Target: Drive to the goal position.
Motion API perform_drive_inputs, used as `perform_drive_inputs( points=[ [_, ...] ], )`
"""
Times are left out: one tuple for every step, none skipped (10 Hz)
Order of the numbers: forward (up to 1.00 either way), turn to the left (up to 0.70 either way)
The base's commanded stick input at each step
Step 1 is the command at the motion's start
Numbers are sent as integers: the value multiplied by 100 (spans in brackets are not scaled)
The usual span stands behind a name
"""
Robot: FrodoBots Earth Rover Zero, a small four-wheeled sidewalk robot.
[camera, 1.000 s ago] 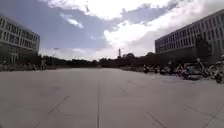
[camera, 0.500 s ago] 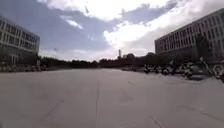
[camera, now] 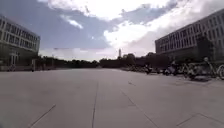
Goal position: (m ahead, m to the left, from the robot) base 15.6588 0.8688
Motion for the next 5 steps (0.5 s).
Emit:
perform_drive_inputs(
  points=[
    [50,1],
    [50,1],
    [50,1],
    [50,1],
    [50,1]
  ],
)
